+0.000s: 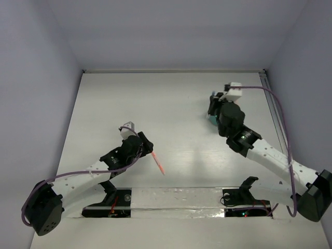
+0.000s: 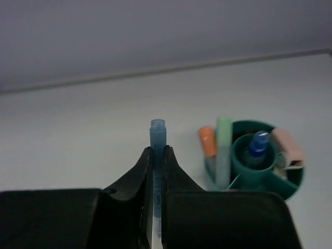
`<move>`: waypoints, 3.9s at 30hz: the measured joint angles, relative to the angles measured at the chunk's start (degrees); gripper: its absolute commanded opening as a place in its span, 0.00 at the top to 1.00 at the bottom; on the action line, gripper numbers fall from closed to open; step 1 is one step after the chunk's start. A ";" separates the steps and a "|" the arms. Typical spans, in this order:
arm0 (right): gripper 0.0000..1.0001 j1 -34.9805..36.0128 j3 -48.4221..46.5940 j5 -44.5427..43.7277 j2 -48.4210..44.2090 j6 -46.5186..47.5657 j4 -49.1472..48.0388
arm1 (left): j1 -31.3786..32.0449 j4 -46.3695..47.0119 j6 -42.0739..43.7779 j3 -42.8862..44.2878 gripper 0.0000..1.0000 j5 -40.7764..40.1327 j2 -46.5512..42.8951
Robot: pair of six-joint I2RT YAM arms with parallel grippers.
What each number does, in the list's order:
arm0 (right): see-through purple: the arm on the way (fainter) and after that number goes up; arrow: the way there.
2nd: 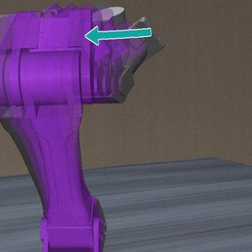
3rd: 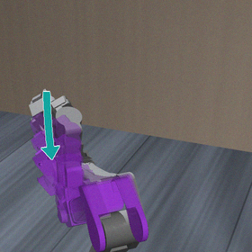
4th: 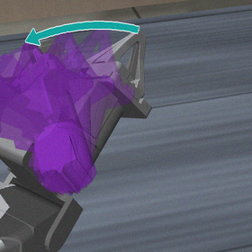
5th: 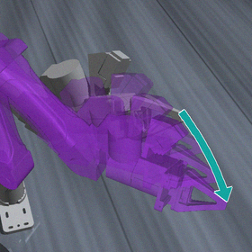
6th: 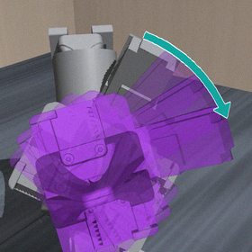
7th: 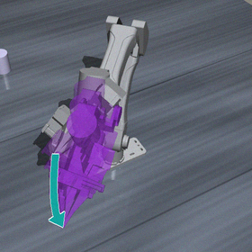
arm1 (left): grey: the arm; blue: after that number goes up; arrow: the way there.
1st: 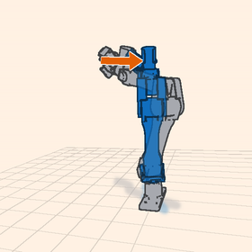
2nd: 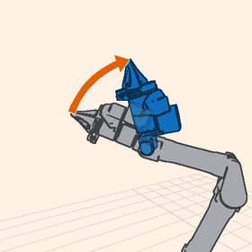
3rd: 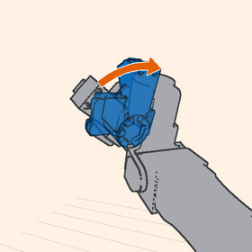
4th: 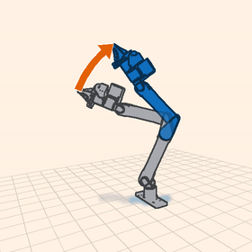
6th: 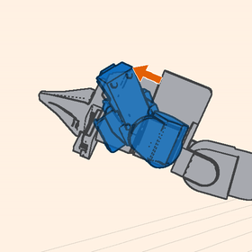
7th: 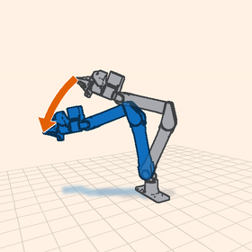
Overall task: Sort the stationery into containers
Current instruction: Pick up the pen from the center of the board, then place the pen in the storage box, then pick up the pen from the center of the board.
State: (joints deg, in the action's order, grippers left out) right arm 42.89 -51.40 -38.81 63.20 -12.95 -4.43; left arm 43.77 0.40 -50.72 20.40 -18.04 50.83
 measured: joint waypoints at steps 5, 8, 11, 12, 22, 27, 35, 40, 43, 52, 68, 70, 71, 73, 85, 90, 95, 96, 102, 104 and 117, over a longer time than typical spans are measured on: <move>1.00 -10.47 9.01 -4.04 -4.63 4.55 -14.38 | 0.00 0.85 0.00 -0.20 0.46 0.24 2.21; 1.00 -14.67 13.79 -4.85 -3.52 7.15 -20.98 | 0.00 1.49 0.04 -0.20 0.45 0.52 3.76; 1.00 -16.04 15.43 -5.66 -0.55 9.44 -26.53 | 0.00 1.95 0.28 -0.20 0.45 0.79 5.38; 1.00 -16.35 15.85 -5.73 0.50 10.38 -28.52 | 0.00 2.05 0.39 -0.20 0.45 0.94 5.79; 1.00 -19.30 18.29 -6.49 8.98 13.64 -41.88 | 0.00 4.37 1.53 -0.20 0.45 1.55 8.33; 1.00 -19.56 18.51 -6.45 11.78 13.55 -43.91 | 0.00 5.11 2.27 -0.20 0.44 1.55 10.29; 1.00 -19.58 18.51 -6.47 13.84 9.86 -43.74 | 0.00 7.02 3.39 -0.15 0.44 1.33 14.10; 0.98 -19.58 18.86 -6.51 14.80 6.91 -43.34 | 0.00 9.22 3.76 -0.13 0.45 1.07 15.50; 0.91 -19.58 19.85 -6.69 14.82 5.40 -42.56 | 0.00 10.29 3.78 -0.02 0.45 1.01 16.28; 0.77 -19.58 20.39 -7.06 14.82 2.80 -39.19 | 0.81 10.80 3.98 0.24 0.47 0.68 17.03; 0.20 -19.58 19.56 -4.59 6.60 -0.09 -29.33 | 6.43 8.28 2.93 2.62 0.61 -4.55 20.28; 0.21 -19.58 19.52 -2.82 3.48 -1.44 -28.00 | 6.73 8.20 2.58 2.97 0.65 -4.87 20.76; 0.22 -19.58 19.52 -2.08 2.29 -2.12 -27.56 | 6.91 8.17 2.29 3.02 0.65 -5.09 21.07; 0.23 -19.58 19.52 0.46 -0.26 -4.13 -25.88 | 7.15 8.04 1.90 3.08 0.67 -5.51 21.16; 0.87 -15.04 19.52 23.47 -3.56 -12.79 -14.34 | 8.09 7.61 1.53 6.80 0.75 -10.71 26.82; 0.64 -9.27 18.10 32.59 -1.22 -11.98 -9.22 | 9.05 9.25 1.40 9.68 1.00 -12.52 31.50; 0.37 -6.80 17.03 41.27 2.29 -10.43 -4.46 | 9.51 9.57 1.05 10.12 1.00 -12.87 31.93; 0.33 -6.78 17.03 42.25 2.43 -10.29 -3.37 | 9.51 9.38 1.03 10.12 1.00 -12.85 31.80; 0.16 -6.75 17.29 49.35 2.49 -10.27 -0.72 | 9.53 7.06 1.16 9.73 1.00 -11.98 26.82; 0.16 -6.75 17.62 52.70 3.02 -11.04 -1.77 | 9.55 7.58 1.40 9.51 1.00 -11.54 22.91; 0.25 -5.88 19.10 71.21 9.94 -19.65 -22.77 | 8.52 15.45 3.80 8.68 1.00 -8.48 2.14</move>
State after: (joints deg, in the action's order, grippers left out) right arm 37.01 -32.29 32.40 73.14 -32.60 -27.20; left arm 52.29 15.86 -46.92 29.08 -26.52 52.97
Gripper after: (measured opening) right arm 0.746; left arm 0.047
